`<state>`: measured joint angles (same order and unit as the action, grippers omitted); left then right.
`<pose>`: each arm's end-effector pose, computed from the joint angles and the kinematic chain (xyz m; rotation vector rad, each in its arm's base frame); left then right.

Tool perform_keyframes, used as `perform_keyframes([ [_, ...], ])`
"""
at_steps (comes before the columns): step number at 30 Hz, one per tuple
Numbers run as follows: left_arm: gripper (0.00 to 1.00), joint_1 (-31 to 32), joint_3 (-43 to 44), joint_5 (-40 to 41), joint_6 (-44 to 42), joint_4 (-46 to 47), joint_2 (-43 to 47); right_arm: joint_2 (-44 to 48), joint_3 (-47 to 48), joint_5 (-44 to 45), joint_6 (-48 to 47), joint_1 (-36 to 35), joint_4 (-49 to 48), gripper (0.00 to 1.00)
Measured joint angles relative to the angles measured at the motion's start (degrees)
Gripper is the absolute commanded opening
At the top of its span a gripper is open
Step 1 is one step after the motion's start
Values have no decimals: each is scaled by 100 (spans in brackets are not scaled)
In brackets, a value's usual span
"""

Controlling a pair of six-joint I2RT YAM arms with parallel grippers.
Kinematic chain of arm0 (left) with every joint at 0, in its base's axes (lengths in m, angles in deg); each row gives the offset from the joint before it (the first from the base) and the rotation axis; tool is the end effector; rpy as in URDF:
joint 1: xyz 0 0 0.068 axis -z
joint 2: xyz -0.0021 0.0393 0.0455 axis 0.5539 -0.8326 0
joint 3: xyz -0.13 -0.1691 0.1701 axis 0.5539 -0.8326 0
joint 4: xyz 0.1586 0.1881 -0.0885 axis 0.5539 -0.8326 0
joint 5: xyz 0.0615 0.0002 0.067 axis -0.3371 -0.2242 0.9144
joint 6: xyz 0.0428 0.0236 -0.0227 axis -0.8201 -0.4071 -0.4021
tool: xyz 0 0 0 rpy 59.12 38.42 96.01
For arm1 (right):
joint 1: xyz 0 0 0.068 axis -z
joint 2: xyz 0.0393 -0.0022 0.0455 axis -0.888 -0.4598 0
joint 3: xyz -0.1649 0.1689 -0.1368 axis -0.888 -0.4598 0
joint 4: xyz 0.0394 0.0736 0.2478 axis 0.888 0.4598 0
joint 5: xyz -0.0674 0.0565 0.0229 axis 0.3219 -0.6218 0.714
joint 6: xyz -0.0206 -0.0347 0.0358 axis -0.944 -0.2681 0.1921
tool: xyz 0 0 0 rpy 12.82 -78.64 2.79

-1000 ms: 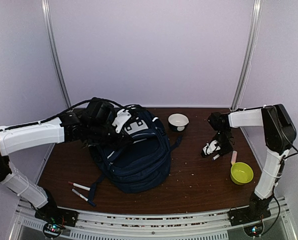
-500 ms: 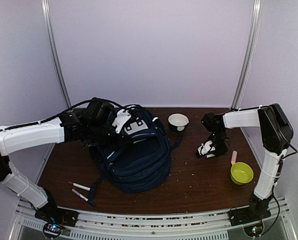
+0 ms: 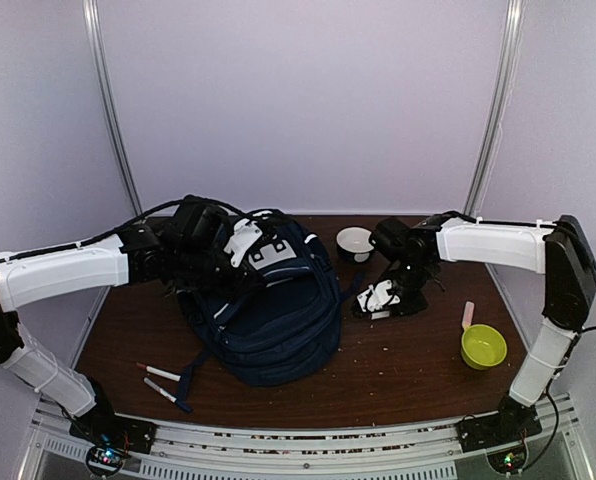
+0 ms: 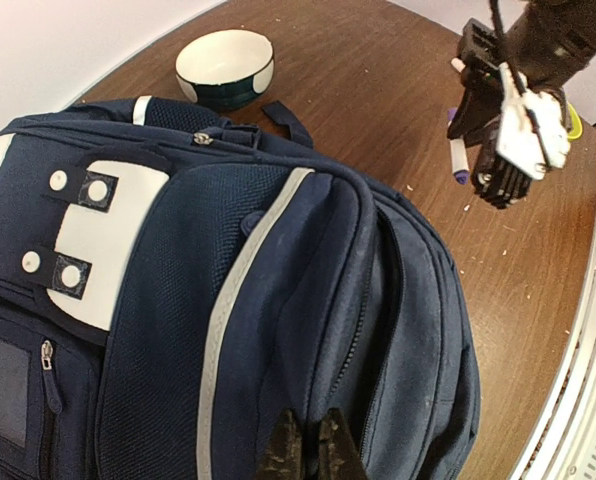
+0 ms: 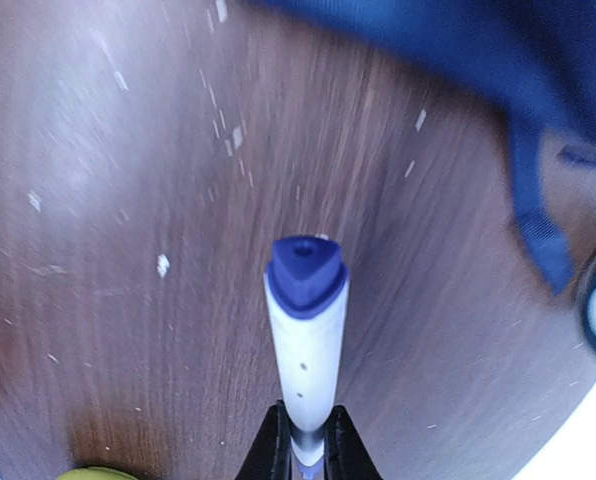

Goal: Pack the student bag
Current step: Place the pen in the upper front pocket of the bag.

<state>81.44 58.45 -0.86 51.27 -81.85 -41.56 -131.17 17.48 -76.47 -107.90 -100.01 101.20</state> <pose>0.2088 -0.2372 0.2868 0.8915 2.1912 -0.6319 0.2627 0.2028 0.2095 -2.3370 1.8016 -0.0110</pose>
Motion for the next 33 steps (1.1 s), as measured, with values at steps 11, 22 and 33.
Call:
perform_keyframes([
  [11, 0, 0, 0, -2, 2, 2, 0, 450, 1228, -520, 767, -1504, -138, 0],
  [22, 0, -7, 2, 20, 2, -46, 94, -306, 1910, -46, 876, -2267, -1333, 0],
  [33, 0, -15, 2, 116, 2, -122, 326, -960, 1646, 927, 483, -2400, -2889, 0],
])
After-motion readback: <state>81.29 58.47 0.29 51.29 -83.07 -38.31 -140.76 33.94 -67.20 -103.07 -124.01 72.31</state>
